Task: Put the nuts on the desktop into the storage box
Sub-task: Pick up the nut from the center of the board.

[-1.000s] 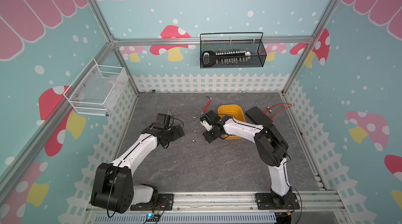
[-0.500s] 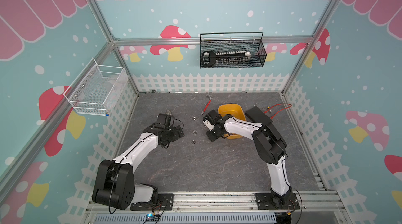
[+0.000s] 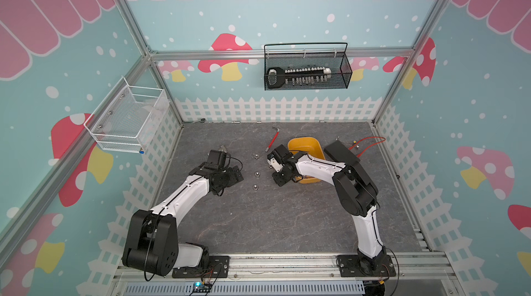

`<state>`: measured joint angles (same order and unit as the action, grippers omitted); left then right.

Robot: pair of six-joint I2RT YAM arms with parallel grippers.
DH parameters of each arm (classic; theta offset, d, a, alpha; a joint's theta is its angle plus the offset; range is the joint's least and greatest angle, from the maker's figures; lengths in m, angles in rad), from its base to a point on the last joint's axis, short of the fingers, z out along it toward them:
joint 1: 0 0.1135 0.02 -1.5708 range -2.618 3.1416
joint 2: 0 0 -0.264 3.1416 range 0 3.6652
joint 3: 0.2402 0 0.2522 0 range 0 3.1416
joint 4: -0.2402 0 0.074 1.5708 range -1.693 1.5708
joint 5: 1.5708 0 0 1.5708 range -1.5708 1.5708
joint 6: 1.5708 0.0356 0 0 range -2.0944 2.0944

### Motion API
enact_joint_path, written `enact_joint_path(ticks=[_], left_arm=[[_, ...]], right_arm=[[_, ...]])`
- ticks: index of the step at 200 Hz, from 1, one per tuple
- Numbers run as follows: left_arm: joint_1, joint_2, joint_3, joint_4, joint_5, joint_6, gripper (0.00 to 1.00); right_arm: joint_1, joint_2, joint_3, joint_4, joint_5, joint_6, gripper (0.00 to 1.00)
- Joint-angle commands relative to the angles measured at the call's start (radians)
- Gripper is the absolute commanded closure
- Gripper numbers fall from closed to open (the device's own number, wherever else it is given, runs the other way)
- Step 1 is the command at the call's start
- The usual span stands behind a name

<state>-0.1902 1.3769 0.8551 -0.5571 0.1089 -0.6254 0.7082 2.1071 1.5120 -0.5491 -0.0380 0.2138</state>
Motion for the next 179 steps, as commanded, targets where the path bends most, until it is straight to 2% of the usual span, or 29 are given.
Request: enact_joint_path(ticks=[1,42,82,135,179], left_arm=[[0.004,0.013,0.011,-0.009,0.0,-0.006,0.01],[0.003,0.016,0.017,-0.009,0.006,-0.004,0.01],[0.004,0.015,0.014,-0.009,0.006,-0.004,0.01],[0.003,0.004,0.007,-0.008,0.0,-0.004,0.01],[0.003,-0.026,0.016,-0.008,-0.001,0.006,0.01]], right_arm=[[-0.001,0.021,-0.034,-0.024,-0.01,0.004,0.6],[-0.001,0.006,-0.069,-0.027,0.004,0.011,0.6],[0.0,0.002,-0.085,-0.025,0.013,0.019,0.74],[0.0,-0.016,-0.071,-0.025,0.021,0.023,0.87],[0.0,-0.135,-0.027,-0.025,0.085,0.047,0.96]])
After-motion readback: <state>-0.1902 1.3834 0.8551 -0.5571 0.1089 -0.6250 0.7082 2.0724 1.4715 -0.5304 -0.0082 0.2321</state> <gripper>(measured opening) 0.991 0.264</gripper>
